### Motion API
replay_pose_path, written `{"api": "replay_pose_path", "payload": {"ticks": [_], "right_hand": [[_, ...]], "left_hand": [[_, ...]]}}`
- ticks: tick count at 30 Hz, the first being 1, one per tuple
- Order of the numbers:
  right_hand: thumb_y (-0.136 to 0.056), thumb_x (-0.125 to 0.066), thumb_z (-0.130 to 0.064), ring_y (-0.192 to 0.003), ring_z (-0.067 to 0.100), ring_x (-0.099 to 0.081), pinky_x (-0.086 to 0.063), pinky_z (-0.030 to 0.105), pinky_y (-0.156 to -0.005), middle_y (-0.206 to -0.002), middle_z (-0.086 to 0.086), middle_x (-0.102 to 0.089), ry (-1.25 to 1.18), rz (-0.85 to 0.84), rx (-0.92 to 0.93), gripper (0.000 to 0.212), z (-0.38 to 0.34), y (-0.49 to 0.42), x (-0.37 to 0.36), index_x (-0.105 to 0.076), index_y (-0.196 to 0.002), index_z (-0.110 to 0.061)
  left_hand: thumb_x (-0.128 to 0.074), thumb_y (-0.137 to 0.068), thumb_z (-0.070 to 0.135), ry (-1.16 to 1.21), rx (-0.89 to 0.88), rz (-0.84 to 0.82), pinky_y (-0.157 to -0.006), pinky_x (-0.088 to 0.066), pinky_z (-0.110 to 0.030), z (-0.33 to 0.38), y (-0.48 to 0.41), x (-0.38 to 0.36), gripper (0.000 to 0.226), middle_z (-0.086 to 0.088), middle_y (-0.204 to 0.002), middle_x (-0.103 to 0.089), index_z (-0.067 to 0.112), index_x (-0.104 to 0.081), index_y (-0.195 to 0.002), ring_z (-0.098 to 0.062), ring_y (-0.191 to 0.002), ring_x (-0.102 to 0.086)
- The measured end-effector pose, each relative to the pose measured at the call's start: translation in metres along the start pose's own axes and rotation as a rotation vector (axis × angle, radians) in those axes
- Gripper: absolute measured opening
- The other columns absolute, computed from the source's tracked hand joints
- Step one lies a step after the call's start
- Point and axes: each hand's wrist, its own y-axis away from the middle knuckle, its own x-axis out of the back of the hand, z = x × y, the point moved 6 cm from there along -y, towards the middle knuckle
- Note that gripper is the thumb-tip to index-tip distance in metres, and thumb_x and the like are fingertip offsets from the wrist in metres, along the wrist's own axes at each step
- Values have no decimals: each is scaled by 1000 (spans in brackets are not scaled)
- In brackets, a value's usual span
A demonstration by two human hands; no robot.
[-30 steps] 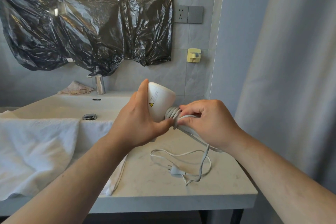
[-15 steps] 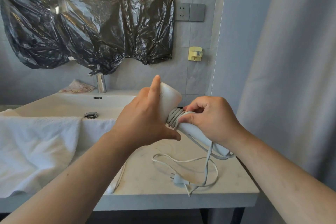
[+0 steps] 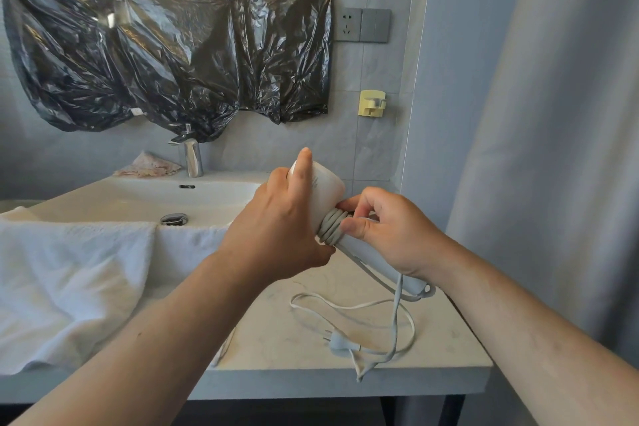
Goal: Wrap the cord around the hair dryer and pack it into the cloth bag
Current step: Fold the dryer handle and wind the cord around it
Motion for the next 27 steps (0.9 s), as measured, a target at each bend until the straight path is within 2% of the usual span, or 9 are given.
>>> {"api": "replay_pose_path", "payload": {"ticks": [3, 6, 8, 10, 13, 18, 20, 23, 27], "right_hand": [[-83, -72, -9, -101, 8, -66, -49, 33, -93, -105, -6, -69, -98, 41, 28, 24, 0, 2, 4, -54, -70, -15], [-81, -73, -4, -91, -5, -66, -48, 15, -84, -97, -16, -68, -134, 66, 48, 24, -2, 2, 10, -54, -68, -12], [-79, -75, -4, -87, -7, -67, -49, 11, -79, -91, -18, -68, -123, 80, 66, 25, -1, 2, 11, -55, -68, -13], [-78, -77, -6, -87, -1, -69, -51, 17, -80, -90, -16, -70, -129, 102, 76, 24, 2, 2, 10, -56, -68, -14], [-74, -80, -17, -89, 14, -70, -54, 32, -84, -92, -5, -73, -132, 133, 47, 22, 4, 1, 12, -59, -67, -18], [-77, -76, -39, -61, 8, -48, -42, 29, -59, -66, -2, -62, 283, 113, 113, 27, -16, 3, 22, -59, -70, -20], [-83, -72, -34, -58, 10, -46, -48, 33, -60, -60, 0, -56, 302, 39, 129, 23, -20, 1, 20, -59, -72, -19], [-88, -69, -21, -67, 23, -57, -58, 51, -65, -73, 20, -62, 171, -60, 98, 13, -17, 0, 16, -62, -77, -18], [-89, -66, -8, -69, 13, -60, -58, 41, -56, -74, 11, -60, -54, -103, 61, 9, -14, 1, 16, -63, -83, -14]], "left_hand": [[-87, -55, 46, 32, 0, 4, -92, -44, -38, 0, -3, 6, 136, -11, -136, -43, 17, -1, -156, -32, -118, -50], [-93, -49, 48, 187, 128, -59, -95, -38, -29, -7, -6, 11, 146, -4, -147, -40, 21, 1, -157, -24, -130, -43], [-93, -50, 49, 276, 208, -62, -85, -38, -27, -12, -5, 13, 132, 2, -131, -52, 26, -16, -154, -22, -122, -50], [-92, -51, 50, 279, 212, -63, -76, -42, -30, -12, -5, 17, 116, 8, -110, -57, 33, -29, -147, -22, -105, -56], [-92, -50, 52, 265, 190, -61, -78, -50, -37, -9, -5, 24, 111, 8, -103, -59, 36, -33, -143, -22, -97, -57], [-90, -49, 54, 226, 167, -65, -78, -52, -39, -6, -8, 36, 110, 3, -108, -62, 36, -33, -141, -26, -96, -58], [-89, -49, 57, 149, 131, -58, -73, -46, -36, -4, -10, 41, 112, 3, -109, -61, 36, -31, -142, -26, -97, -56], [-88, -50, 58, 66, 77, -69, -71, -38, -32, 1, -14, 48, 114, 9, -105, -54, 36, -28, -144, -20, -93, -49], [-91, -49, 52, 152, 71, -84, -79, -49, -38, -1, -11, 51, 111, 11, -101, -55, 39, -33, -142, -20, -93, -52]]}}
